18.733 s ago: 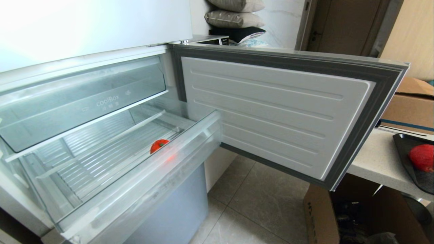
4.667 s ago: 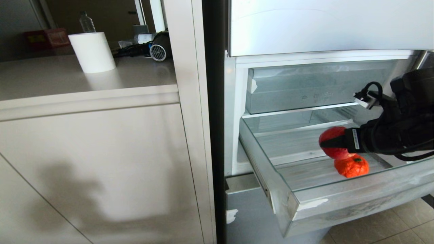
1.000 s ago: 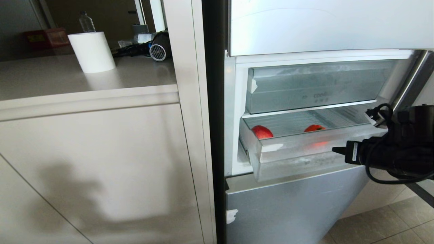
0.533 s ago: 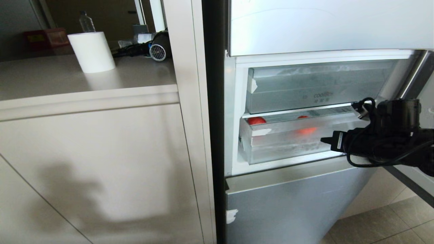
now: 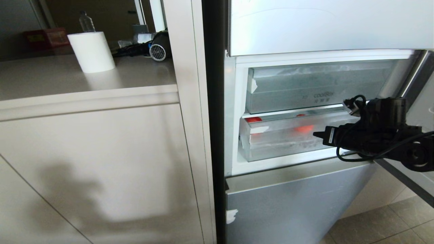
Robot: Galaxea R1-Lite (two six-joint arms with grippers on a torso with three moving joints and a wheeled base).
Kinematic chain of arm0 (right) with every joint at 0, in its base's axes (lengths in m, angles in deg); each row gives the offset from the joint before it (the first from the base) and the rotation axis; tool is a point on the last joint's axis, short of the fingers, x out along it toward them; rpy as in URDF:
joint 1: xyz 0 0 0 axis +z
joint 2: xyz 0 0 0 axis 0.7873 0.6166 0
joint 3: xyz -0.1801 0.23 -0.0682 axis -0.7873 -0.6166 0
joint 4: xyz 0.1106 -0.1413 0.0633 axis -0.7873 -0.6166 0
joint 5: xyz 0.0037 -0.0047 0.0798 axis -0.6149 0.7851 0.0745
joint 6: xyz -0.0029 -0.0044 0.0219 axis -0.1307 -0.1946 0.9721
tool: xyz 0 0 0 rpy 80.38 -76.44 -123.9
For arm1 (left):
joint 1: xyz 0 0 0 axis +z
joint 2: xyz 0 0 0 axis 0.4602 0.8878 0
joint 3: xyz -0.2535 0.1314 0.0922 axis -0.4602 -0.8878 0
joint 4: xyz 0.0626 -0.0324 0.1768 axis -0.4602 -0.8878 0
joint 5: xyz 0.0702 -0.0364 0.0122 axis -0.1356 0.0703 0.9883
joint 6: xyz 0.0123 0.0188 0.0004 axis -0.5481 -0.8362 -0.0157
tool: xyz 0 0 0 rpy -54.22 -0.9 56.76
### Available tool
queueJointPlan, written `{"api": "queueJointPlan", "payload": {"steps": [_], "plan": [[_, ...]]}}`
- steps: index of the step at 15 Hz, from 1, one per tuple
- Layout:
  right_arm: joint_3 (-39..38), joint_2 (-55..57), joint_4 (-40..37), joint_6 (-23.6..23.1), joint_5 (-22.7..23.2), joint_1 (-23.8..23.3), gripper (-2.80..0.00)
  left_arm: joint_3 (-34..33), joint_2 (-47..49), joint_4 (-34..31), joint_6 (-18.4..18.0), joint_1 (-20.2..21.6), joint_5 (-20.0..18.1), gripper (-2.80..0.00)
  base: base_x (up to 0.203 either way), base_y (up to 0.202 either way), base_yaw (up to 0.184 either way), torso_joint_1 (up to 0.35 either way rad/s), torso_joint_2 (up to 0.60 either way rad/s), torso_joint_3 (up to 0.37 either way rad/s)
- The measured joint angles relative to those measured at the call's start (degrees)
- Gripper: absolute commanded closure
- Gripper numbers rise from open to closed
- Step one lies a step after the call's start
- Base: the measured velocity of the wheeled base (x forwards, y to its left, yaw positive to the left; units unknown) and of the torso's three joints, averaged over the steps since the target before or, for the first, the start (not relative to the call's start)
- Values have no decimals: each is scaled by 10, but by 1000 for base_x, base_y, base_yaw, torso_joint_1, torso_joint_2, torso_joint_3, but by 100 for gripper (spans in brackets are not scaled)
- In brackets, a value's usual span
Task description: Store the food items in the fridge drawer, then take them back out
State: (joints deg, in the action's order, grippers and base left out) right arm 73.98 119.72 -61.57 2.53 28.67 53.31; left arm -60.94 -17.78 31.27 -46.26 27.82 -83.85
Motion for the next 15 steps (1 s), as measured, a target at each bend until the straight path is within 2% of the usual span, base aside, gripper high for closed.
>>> {"api": "queueJointPlan", "payload": {"steps": [6, 12, 15], "plan": [[27, 21, -1, 2, -2, 0, 0, 0, 0, 0, 0, 0, 0, 0, 0, 0, 0, 0, 0, 0], [-31, -33, -23, 7, -5, 0, 0, 0, 0, 0, 0, 0, 0, 0, 0, 0, 0, 0, 0, 0], [-27, -28, -37, 9, -4, 0, 0, 0, 0, 0, 0, 0, 0, 0, 0, 0, 0, 0, 0, 0]]}}
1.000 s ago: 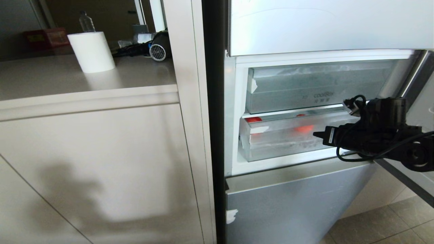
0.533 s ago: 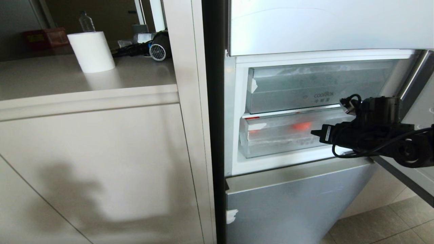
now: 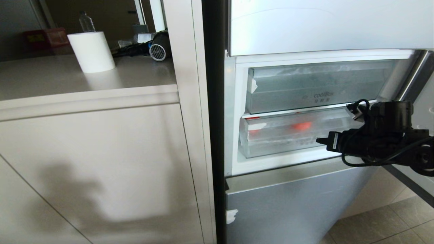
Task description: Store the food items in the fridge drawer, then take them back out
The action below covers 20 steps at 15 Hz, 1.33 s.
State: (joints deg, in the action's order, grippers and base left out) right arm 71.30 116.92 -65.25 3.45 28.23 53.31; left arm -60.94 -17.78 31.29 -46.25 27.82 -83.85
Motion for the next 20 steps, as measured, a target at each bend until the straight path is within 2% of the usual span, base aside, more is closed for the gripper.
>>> {"api": "queueJointPlan", "payload": {"steps": [8, 13, 16, 20], "plan": [[66, 68, 6, 0, 2, 2, 0, 0, 0, 0, 0, 0, 0, 0, 0, 0, 0, 0, 0, 0], [60, 69, 8, 1, 2, 7, 0, 0, 0, 0, 0, 0, 0, 0, 0, 0, 0, 0, 0, 0], [-19, 2, 5, -3, 0, 11, 0, 0, 0, 0, 0, 0, 0, 0, 0, 0, 0, 0, 0, 0], [-190, -196, -4, -10, -6, 9, 0, 0, 0, 0, 0, 0, 0, 0, 0, 0, 0, 0, 0, 0]]}}
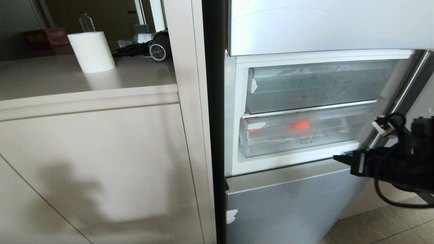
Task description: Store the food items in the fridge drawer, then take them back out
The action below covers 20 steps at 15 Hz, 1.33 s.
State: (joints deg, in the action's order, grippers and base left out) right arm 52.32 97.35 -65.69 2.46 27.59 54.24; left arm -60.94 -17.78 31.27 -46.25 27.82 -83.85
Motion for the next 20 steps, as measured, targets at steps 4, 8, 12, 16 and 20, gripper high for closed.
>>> {"api": "queueJointPlan", "payload": {"steps": [4, 8, 12, 16, 20], "plan": [[-151, -307, -82, -57, -33, -17, 0, 0, 0, 0, 0, 0, 0, 0, 0, 0, 0, 0, 0, 0], [-269, -611, -182, -114, -76, -25, 0, -1, 0, 0, 0, 0, 0, 0, 0, 0, 0, 0, 0, 0], [-335, -788, -228, -140, -129, -27, 0, 0, 0, 0, 0, 0, 0, 0, 0, 0, 0, 0, 0, 0], [-350, -834, -237, -140, -147, -28, 0, 0, 0, 0, 0, 0, 0, 0, 0, 0, 0, 0, 0, 0], [-352, -842, -238, -122, -148, -27, 0, 0, 0, 0, 0, 0, 0, 0, 0, 0, 0, 0, 0, 0]]}}
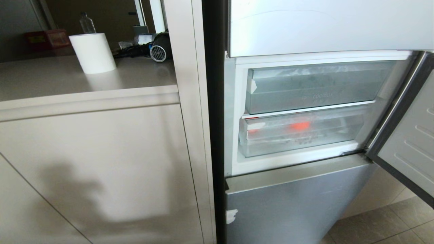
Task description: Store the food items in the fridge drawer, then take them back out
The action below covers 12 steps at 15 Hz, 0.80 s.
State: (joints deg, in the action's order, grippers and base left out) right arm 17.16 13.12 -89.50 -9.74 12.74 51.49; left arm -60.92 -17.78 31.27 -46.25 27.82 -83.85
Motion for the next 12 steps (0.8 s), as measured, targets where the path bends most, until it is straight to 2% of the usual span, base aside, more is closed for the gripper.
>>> {"api": "queueJointPlan", "payload": {"steps": [5, 12], "plan": [[0, -1, 0, 2, 0, 1, 0, 0, 0, 0, 0, 1, 0, 0, 1, 4, -29, 1, 3, 1], [0, -1, 0, 2, 0, 0, 0, 0, 0, 0, 0, 0, 0, 0, 2, 7, -171, 2, 2, 1]]}}
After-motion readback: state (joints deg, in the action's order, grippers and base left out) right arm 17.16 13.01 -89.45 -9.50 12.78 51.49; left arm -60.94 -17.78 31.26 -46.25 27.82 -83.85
